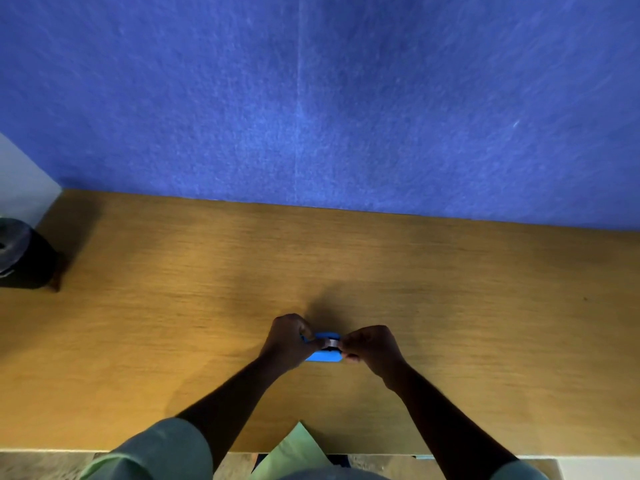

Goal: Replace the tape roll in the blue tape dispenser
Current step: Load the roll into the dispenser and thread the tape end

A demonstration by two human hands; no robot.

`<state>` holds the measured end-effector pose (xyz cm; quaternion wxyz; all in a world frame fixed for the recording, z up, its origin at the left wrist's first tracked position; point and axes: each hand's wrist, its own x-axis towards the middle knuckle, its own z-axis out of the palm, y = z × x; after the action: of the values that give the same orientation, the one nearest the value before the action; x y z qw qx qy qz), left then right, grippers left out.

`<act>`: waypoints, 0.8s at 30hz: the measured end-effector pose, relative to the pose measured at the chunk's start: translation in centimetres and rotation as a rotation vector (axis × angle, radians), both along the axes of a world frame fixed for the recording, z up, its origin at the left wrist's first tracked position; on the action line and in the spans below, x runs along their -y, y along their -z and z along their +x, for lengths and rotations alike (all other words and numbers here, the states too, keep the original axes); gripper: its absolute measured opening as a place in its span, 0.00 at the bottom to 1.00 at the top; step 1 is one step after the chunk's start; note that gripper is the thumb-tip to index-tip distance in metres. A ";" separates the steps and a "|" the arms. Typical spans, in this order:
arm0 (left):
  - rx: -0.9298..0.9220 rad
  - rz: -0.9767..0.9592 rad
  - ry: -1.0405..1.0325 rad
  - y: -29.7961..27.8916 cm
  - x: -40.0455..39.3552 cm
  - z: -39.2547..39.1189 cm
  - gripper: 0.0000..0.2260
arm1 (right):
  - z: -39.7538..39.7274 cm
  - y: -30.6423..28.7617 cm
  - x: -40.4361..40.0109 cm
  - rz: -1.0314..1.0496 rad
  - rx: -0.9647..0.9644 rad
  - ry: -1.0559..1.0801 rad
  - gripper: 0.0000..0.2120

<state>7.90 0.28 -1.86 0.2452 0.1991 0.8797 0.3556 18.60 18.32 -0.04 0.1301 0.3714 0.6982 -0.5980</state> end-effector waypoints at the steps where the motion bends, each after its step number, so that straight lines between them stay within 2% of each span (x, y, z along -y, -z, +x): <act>1: -0.003 0.004 -0.001 0.0 -0.1 0.1 0.14 | 0.0 0.0 0.0 0.005 -0.004 0.000 0.11; 13: 0.042 0.026 -0.018 0.5 0.0 0.1 0.13 | -0.3 0.0 0.6 0.087 0.017 -0.009 0.06; 18: 0.040 0.033 -0.029 0.6 0.1 0.2 0.15 | -0.2 0.3 0.8 0.122 0.034 -0.016 0.13; 24: 0.051 0.025 -0.034 0.5 0.2 0.2 0.15 | -0.1 -0.2 0.9 0.134 0.040 -0.034 0.13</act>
<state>8.12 0.11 -2.35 0.2588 0.1782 0.8718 0.3758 18.48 17.46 0.19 0.1291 0.3792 0.7400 -0.5403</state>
